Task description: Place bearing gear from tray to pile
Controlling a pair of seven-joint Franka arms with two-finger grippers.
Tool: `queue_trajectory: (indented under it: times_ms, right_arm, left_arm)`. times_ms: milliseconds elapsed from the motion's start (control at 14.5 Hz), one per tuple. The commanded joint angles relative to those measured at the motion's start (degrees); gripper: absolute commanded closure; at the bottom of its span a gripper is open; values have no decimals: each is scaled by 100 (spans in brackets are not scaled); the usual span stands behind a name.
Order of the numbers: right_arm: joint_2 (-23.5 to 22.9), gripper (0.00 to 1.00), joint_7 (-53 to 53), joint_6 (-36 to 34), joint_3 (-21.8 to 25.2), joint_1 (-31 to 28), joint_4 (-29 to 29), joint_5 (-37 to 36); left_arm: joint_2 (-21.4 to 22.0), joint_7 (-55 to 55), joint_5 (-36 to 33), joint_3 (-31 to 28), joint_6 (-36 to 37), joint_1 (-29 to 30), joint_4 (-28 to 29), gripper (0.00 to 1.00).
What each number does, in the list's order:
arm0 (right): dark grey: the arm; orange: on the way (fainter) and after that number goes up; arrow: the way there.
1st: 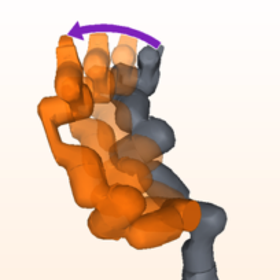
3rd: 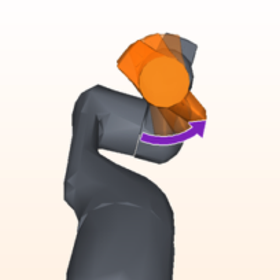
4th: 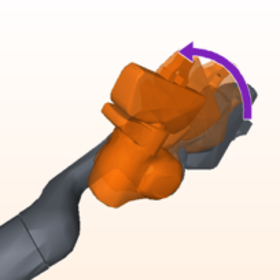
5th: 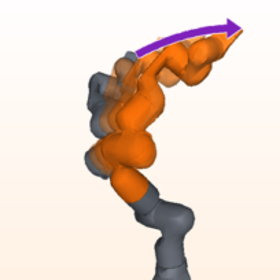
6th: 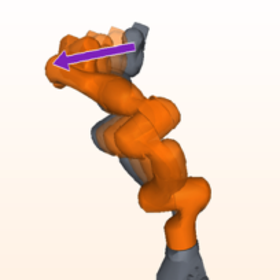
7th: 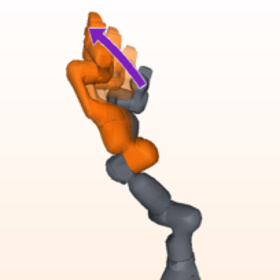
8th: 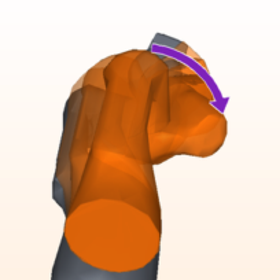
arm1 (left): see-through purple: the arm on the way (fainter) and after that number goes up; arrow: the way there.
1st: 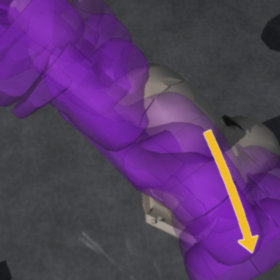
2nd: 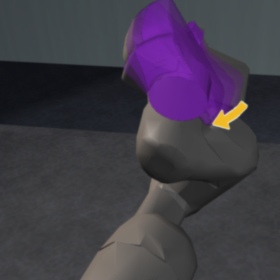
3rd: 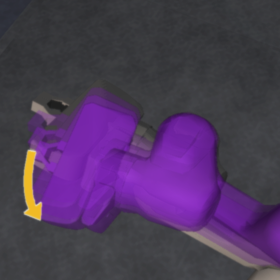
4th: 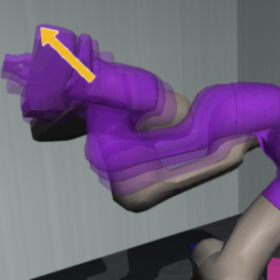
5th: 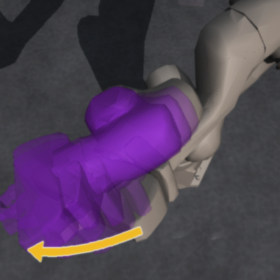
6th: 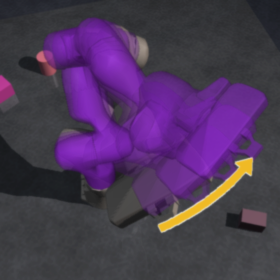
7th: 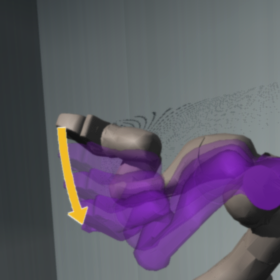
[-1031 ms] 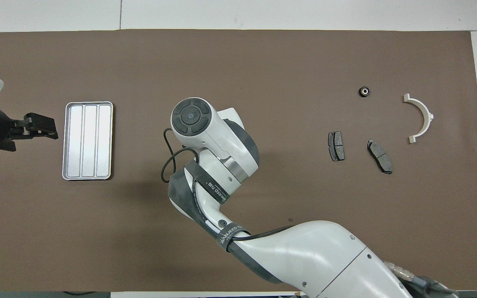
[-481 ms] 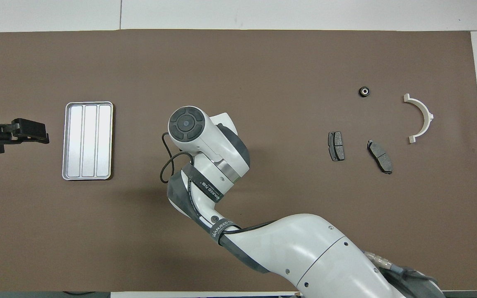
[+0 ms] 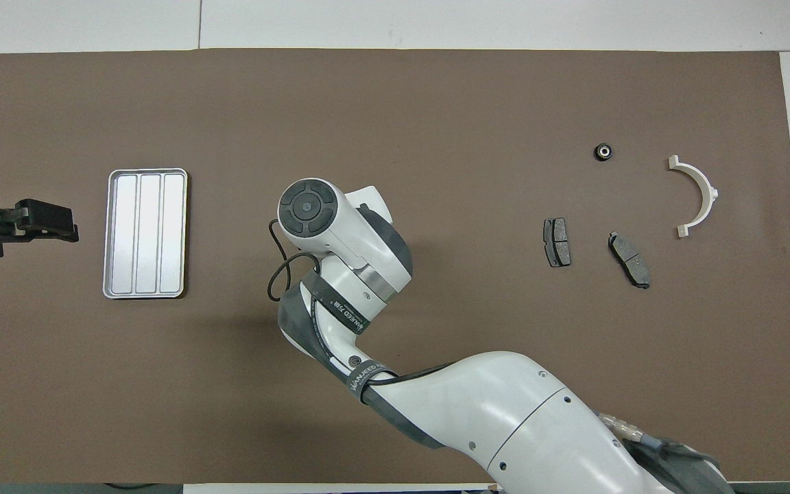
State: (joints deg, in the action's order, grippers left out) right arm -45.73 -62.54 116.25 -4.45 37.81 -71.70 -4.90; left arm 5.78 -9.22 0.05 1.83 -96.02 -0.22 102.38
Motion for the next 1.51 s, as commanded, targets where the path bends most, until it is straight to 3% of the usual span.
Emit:
queue_trajectory:
  times_ms: [0, 206, 412, 619, 825, 1100, 1306, 1444]
  right_arm:
    - [-120, 36, -118, 56, -21, -55, 130, -107]
    - [-120, 39, -118, 144, -12, -64, 130, -107]
    - [-120, 50, -118, 170, -12, -64, 130, -107]
    - [-120, 71, -127, 170, -21, -64, 130, -99]
    - [-120, 100, -118, 161, -21, -72, 121, -99]
    - [-33, 100, 83, -337, 49, -133, 260, -116]
    - [308, 100, 1739, -1830, -29, -939, 1008, -90]
    - [564, 100, 3066, -1992, -30, -1502, 1000, -90]
  left_arm:
    - [63, 61, 30, 54, 101, 66, -7, 0]
    - [63, 61, 30, 72, 92, 14, -7, 0]
    - [63, 52, 30, 63, 101, 31, -7, 0]
    - [63, 52, 30, 63, 101, 49, -7, 0]
    - [72, 52, 30, 63, 101, 22, -7, 0]
    - [72, 52, 30, 63, 101, 31, -7, 0]
    - [72, 52, 30, 63, 92, 22, -7, 0]
    - [72, 52, 30, 63, 101, 22, -7, 0]
